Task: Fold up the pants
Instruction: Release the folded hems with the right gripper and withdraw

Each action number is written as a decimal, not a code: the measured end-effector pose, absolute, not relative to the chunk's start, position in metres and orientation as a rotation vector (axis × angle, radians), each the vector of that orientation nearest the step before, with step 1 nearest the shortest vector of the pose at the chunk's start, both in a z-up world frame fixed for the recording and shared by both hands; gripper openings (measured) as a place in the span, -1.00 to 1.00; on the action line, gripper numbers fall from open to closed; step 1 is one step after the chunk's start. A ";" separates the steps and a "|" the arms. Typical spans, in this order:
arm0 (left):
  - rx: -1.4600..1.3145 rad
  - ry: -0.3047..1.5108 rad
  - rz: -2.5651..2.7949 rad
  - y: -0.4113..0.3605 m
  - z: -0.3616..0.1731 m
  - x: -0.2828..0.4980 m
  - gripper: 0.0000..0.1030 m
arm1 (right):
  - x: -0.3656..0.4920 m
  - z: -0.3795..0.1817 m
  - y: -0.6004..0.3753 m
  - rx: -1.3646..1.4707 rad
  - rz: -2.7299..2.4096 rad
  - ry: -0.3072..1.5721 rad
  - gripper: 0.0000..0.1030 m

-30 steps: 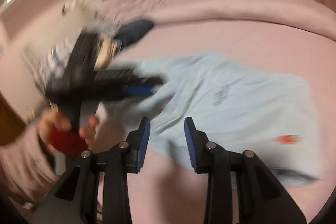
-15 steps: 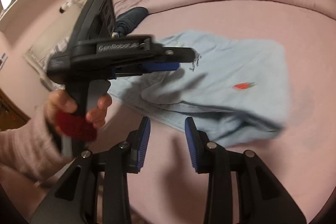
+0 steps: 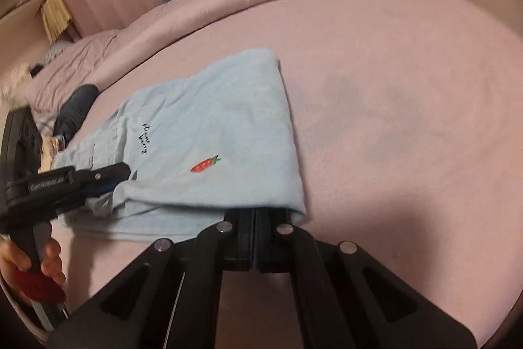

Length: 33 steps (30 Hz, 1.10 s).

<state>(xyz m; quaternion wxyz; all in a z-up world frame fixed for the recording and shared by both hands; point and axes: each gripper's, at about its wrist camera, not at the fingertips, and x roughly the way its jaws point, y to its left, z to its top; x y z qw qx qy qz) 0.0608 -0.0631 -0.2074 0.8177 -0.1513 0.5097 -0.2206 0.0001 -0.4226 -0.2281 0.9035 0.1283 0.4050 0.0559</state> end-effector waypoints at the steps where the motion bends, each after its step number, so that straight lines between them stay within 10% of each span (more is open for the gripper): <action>1: -0.316 1.086 -0.473 -0.063 -0.207 0.060 -0.43 | -0.002 -0.226 -0.427 0.273 0.125 0.846 -1.00; 7: -0.194 1.084 -0.472 -0.053 -0.202 0.046 -0.43 | -0.014 -0.210 -0.461 0.281 0.178 0.924 -0.88; 10: -0.149 1.070 -0.482 -0.050 -0.197 0.036 -0.43 | -0.010 -0.195 -0.477 0.221 0.117 0.932 -0.24; 14: -0.029 1.036 -0.367 -0.048 -0.184 0.027 -0.09 | -0.004 -0.169 -0.509 0.233 0.078 0.851 -0.21; 33: -0.161 1.060 -0.549 -0.078 -0.205 0.030 -0.03 | 0.140 -0.215 -0.411 -0.095 0.259 1.037 -0.08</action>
